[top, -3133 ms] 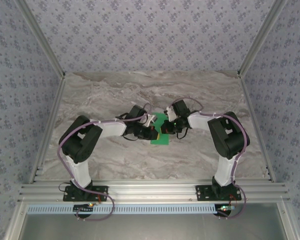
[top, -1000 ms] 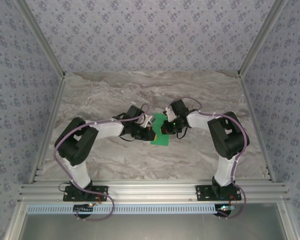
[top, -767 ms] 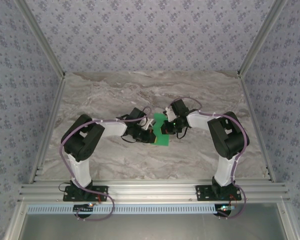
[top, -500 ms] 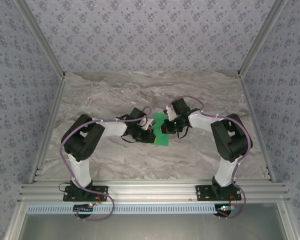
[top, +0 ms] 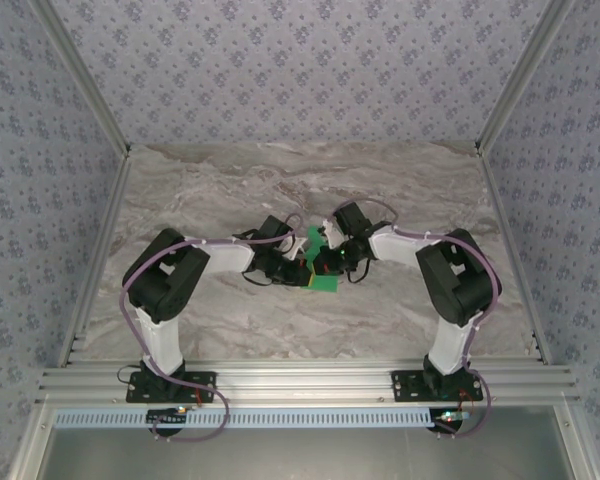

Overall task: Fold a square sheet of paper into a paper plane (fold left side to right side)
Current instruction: Fold the triangle a second time at the center of the table.

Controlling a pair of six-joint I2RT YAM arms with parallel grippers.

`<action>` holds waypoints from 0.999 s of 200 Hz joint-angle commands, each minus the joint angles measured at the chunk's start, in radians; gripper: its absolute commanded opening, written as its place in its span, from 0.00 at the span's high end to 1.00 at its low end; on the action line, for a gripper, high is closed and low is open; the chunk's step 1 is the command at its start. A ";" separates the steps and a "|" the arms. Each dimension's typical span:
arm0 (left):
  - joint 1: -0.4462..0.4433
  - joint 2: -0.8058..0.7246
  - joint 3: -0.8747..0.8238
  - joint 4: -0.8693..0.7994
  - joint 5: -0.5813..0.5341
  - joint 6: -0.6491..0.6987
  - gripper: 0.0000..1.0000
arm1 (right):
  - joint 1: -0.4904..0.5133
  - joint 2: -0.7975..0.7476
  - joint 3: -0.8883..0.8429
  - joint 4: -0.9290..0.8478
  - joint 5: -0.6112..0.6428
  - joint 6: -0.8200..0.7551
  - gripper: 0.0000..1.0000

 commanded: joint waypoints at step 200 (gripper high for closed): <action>-0.011 0.011 -0.095 0.006 -0.077 -0.005 1.00 | -0.173 0.081 0.052 -0.147 0.095 -0.126 0.99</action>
